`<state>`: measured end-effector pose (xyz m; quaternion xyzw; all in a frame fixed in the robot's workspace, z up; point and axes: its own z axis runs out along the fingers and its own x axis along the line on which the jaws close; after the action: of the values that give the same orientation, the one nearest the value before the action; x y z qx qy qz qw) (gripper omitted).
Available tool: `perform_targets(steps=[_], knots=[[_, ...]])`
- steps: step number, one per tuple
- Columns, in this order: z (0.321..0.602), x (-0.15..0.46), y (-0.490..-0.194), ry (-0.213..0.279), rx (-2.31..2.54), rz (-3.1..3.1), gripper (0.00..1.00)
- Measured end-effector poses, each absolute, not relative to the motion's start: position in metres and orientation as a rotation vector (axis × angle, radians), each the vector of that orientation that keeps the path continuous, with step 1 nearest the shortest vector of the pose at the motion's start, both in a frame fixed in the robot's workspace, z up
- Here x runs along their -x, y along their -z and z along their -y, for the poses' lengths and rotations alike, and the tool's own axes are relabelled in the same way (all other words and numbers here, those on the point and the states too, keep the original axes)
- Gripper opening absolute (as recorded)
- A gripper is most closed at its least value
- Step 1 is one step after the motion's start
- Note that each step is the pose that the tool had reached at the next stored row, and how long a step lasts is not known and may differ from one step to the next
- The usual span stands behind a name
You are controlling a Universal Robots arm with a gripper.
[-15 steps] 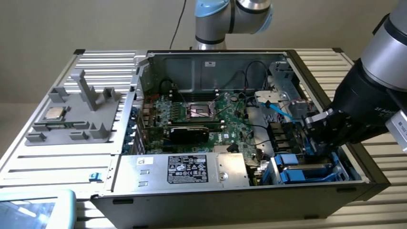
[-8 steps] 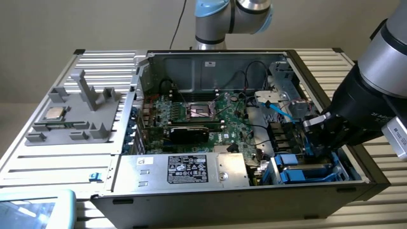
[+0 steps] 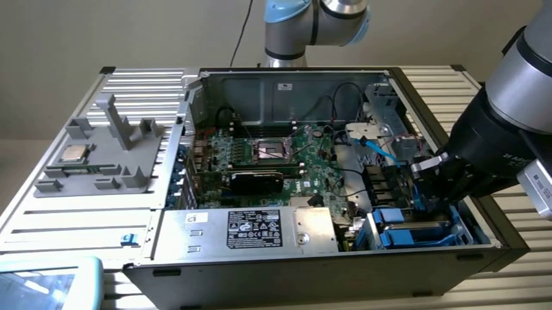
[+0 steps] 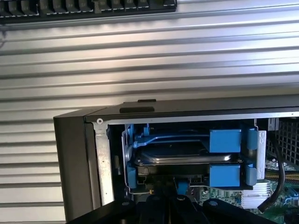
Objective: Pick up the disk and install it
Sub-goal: 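Insert the second disk wire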
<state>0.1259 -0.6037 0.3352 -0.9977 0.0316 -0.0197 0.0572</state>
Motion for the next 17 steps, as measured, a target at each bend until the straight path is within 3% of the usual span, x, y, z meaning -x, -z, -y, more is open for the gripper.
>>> perform_targets(steps=[7,17], knots=[[0.600,-0.126,-0.364,0.061,3.036,-0.096,0.11],[0.582,-0.119,-0.384,0.064,3.080,-0.096,0.11]])
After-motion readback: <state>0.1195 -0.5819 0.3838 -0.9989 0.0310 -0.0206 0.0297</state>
